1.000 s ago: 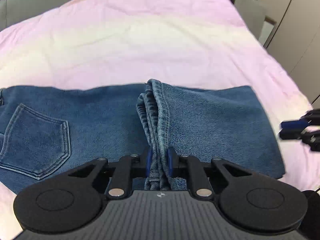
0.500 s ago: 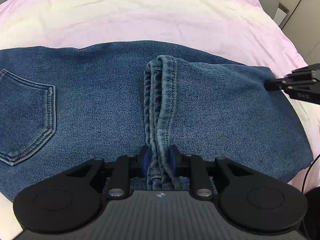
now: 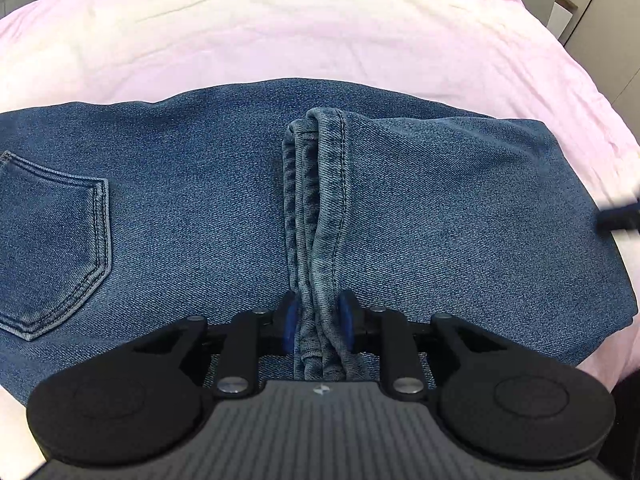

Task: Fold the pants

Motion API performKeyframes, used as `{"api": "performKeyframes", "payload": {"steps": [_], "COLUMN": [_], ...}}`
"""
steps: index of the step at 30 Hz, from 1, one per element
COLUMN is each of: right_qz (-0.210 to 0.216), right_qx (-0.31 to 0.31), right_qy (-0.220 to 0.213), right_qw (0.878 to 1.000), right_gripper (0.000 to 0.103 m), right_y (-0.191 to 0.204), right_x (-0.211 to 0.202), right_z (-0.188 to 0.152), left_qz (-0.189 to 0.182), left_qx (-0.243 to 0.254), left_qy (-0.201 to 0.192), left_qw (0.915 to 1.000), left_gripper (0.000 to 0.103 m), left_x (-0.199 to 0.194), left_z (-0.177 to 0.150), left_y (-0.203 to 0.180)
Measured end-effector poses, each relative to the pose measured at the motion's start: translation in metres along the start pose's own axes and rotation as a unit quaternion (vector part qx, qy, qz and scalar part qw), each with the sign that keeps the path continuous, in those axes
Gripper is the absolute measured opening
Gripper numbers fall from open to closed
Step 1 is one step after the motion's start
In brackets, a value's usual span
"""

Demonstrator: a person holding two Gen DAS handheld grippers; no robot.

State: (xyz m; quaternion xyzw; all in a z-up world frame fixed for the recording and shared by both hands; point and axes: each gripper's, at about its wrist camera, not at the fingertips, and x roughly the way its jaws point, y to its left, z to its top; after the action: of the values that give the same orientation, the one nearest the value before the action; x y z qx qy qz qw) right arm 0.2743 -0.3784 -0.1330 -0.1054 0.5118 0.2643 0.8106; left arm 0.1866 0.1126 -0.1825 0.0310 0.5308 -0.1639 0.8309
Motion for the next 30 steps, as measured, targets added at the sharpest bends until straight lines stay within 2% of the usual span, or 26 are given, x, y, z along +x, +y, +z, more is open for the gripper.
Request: {"api": "performKeyframes", "payload": {"steps": [4,7,10,12,17,19,21,23,27,29,30], "right_qz": [0.008,0.004,-0.010,-0.019,-0.025,-0.036,-0.038,-0.029,-0.024,-0.022,-0.021], "right_qx": [-0.025,-0.023,-0.046,-0.065,-0.058,-0.073,-0.091,-0.102,-0.157,-0.192,-0.208], "right_qy": [0.021,0.037,0.040,0.043,0.056,0.059,0.044,0.023,0.010,0.002,-0.001], "right_qw": [0.999,0.999,0.998,0.997,0.996,0.995,0.994,0.994,0.987,0.981,0.978], "right_gripper": [0.005,0.005,0.005,0.005,0.005,0.005,0.007,0.043,0.059,0.078,0.080], "right_y": [0.020,0.023,0.032,0.037,0.039,0.047,0.052,0.056,0.074,0.084,0.089], "right_x": [-0.005,0.008,0.026,0.032,0.033,0.030,0.023,0.015,0.019,0.028,0.034], "right_z": [-0.031,-0.046,-0.054,-0.054,-0.046,-0.040,-0.036,-0.030,-0.012,0.000,0.008], "left_qz": [0.005,0.006,0.008,0.011,0.013,0.010,0.004,0.000,0.011,0.020,0.024], "left_qx": [0.003,0.003,0.001,-0.002,-0.013,-0.017,-0.023,-0.031,-0.037,-0.044,-0.051], "left_qy": [0.002,0.004,0.003,0.003,-0.003,-0.011,-0.023,-0.031,-0.033,-0.038,-0.042], "left_qw": [1.0000,1.0000,1.0000,0.9999,0.9998,0.9998,0.9995,0.9990,0.9987,0.9981,0.9975], "left_gripper": [0.026,0.026,0.029,0.031,0.034,0.041,0.043,0.044,0.045,0.047,0.049], "left_x": [0.001,0.001,0.003,0.002,-0.003,-0.011,-0.023,-0.036,-0.062,-0.074,-0.085], "left_z": [-0.001,-0.001,-0.001,-0.001,-0.002,-0.004,-0.010,-0.017,-0.028,-0.034,-0.035], "left_y": [-0.002,-0.002,-0.002,-0.001,0.001,0.006,0.013,0.024,0.050,0.066,0.074]}}
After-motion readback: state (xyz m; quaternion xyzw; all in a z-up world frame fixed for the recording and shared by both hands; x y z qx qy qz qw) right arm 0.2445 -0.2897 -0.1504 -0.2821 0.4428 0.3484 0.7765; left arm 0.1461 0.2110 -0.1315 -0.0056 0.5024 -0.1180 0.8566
